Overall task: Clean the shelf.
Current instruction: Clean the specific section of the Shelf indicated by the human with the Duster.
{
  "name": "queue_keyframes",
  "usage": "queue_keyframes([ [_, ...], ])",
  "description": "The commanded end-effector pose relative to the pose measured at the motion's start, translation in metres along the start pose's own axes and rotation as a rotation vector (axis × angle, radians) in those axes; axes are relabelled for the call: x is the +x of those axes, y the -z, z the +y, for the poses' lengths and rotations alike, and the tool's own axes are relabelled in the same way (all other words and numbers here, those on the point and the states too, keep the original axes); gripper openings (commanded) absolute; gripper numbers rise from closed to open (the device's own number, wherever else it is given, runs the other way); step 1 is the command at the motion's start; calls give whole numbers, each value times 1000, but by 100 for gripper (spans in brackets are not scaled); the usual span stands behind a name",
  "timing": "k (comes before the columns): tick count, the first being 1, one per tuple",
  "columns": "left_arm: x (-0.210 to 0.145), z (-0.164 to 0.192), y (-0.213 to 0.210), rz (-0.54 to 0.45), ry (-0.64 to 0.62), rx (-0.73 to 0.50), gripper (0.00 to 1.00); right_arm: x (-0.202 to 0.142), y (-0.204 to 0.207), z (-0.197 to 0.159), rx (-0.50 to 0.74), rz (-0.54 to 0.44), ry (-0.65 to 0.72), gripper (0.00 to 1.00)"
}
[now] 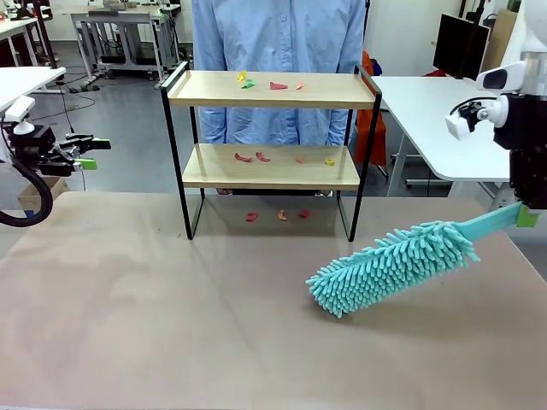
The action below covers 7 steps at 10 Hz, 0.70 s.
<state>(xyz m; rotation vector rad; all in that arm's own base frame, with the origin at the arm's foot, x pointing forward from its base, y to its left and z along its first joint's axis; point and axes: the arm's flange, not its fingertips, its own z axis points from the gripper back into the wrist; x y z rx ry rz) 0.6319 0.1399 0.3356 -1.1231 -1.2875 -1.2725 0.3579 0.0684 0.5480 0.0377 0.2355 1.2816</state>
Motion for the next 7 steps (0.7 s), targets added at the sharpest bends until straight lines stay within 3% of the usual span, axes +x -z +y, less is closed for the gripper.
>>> queue_keyframes([
  [1, 2, 0, 0, 8, 5, -5, 100, -2, -3, 4, -4, -2, 5, 13],
  [7, 2, 0, 0, 8, 5, -5, 100, -2, -3, 4, -4, -2, 5, 13],
])
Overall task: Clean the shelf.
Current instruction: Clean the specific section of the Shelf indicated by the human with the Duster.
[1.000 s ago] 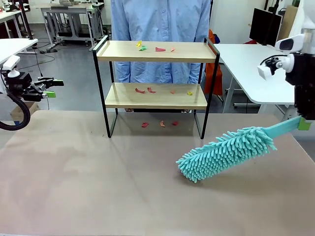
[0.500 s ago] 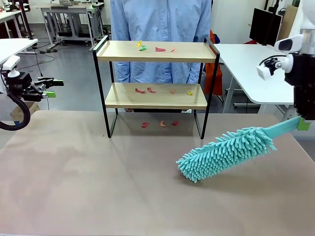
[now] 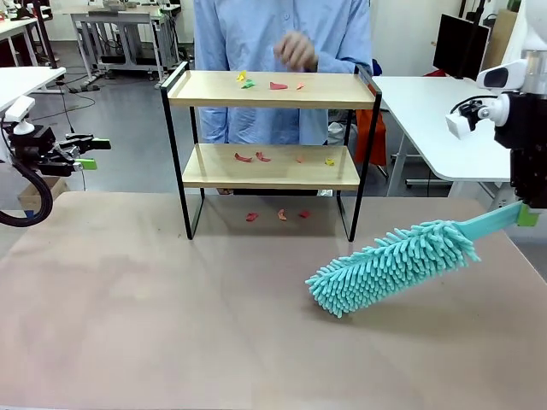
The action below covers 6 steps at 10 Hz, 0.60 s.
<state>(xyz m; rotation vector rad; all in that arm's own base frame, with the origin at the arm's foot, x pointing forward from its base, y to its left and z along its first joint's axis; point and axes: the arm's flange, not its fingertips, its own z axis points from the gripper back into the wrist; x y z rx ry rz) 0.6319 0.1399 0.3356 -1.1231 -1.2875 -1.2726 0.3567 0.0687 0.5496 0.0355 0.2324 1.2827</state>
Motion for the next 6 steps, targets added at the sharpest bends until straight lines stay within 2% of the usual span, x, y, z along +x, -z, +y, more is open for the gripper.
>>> queue_keyframes([
  [1, 2, 0, 0, 8, 5, -5, 100, -2, -1, 3, -1, -1, 6, 13],
  [6, 2, 0, 0, 8, 5, -5, 100, -2, -1, 3, -1, -1, 6, 13],
])
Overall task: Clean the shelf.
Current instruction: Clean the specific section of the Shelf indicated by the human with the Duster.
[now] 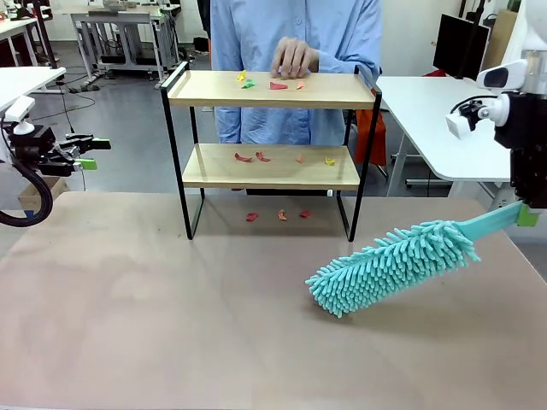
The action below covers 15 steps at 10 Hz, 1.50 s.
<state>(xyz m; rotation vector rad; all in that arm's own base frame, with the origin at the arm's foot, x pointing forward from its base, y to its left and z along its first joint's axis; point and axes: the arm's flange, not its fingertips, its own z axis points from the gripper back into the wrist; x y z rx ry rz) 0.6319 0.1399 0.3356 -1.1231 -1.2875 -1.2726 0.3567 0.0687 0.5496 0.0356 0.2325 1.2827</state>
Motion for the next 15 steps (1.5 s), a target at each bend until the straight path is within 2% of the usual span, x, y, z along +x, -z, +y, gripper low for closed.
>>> queue_keyframes([
  [1, 2, 0, 0, 8, 5, -5, 100, -2, -1, 3, -1, -1, 6, 13],
  [15, 2, 0, 0, 8, 5, -5, 100, -2, -1, 3, -1, -1, 6, 13],
])
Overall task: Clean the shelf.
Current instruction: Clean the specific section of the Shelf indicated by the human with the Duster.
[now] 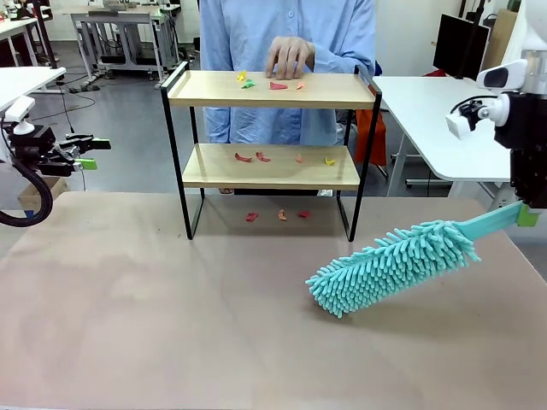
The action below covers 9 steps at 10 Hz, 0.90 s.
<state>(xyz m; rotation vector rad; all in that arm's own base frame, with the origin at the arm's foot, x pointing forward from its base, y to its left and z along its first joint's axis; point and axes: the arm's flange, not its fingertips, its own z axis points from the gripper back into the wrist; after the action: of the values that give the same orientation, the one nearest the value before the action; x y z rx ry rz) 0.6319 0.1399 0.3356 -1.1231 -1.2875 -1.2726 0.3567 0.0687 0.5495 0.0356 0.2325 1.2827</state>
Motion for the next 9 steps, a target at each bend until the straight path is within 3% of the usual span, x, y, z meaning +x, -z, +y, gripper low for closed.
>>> queue_keyframes([
  [1, 2, 0, 0, 8, 5, -5, 100, -2, -1, 3, -1, -1, 6, 13],
  [9, 2, 0, 0, 8, 5, -5, 100, -2, -1, 3, -1, -1, 6, 13],
])
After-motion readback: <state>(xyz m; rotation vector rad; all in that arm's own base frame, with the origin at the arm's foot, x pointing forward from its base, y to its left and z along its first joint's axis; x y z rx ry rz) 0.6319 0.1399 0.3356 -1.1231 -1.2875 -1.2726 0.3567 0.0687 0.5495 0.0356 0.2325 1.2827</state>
